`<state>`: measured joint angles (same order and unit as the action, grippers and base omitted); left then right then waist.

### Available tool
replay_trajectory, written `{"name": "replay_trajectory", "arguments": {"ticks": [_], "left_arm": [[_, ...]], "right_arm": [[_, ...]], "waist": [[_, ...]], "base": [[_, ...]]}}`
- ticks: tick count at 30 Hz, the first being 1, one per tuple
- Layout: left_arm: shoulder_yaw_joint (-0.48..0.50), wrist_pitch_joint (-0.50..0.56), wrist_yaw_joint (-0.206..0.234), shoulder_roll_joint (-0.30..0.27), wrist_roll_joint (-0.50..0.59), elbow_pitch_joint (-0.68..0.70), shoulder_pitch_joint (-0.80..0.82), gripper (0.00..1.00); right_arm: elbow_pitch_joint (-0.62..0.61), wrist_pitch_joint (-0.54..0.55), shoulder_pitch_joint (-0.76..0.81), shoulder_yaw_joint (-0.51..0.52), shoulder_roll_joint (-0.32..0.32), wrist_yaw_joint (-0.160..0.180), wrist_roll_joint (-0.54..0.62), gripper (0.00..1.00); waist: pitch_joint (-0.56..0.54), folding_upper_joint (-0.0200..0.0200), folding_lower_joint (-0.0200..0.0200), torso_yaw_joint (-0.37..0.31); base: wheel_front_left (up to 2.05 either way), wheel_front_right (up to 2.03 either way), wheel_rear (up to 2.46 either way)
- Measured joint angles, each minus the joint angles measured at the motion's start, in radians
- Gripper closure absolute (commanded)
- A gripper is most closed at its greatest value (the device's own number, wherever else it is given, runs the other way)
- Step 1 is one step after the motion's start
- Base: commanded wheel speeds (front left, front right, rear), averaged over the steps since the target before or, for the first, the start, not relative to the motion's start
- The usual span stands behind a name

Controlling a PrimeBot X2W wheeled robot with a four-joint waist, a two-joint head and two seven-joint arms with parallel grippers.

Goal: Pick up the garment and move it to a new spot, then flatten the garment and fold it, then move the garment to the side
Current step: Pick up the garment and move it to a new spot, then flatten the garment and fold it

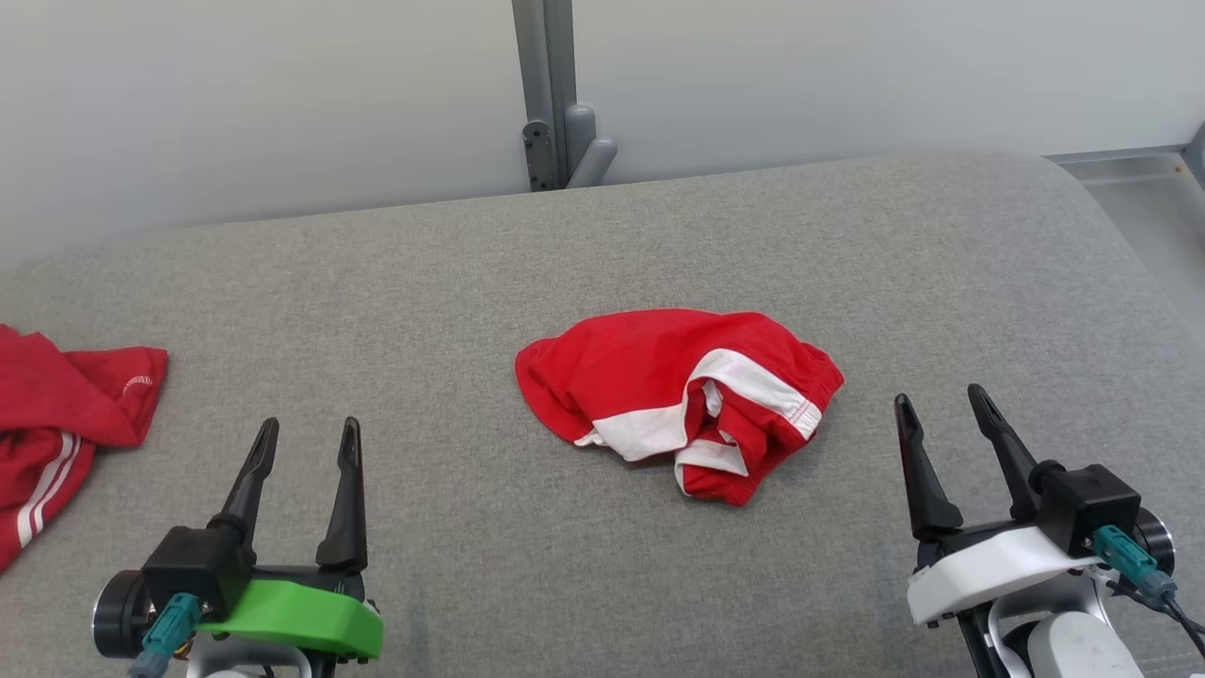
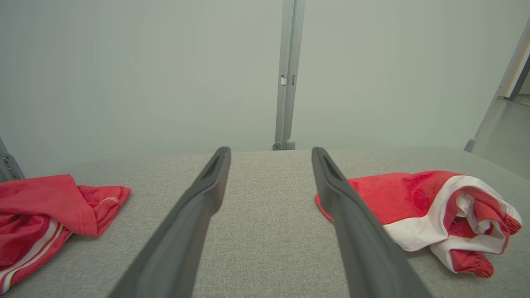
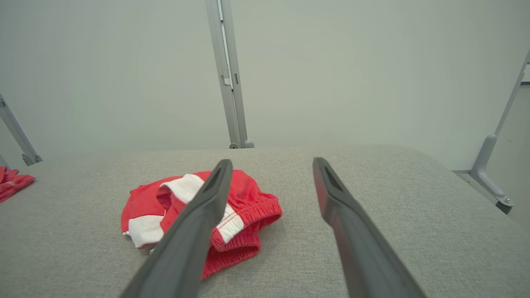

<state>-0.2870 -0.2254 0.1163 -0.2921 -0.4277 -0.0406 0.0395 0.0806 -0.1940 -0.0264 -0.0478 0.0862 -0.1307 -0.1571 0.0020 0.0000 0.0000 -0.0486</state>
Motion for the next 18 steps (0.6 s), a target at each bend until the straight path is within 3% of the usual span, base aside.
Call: {"name": "replay_trajectory", "arguments": {"ticks": [18], "left_arm": [[-0.014,0.005,0.009,-0.001,-0.003,-0.006,-0.003,0.0]], "right_arm": [[-0.004,0.003,-0.001,0.002,-0.013,0.0,0.001,0.0]], "waist": [[0.004,0.0,0.0,0.006]], "base": [[0.0,0.0,0.0]]}}
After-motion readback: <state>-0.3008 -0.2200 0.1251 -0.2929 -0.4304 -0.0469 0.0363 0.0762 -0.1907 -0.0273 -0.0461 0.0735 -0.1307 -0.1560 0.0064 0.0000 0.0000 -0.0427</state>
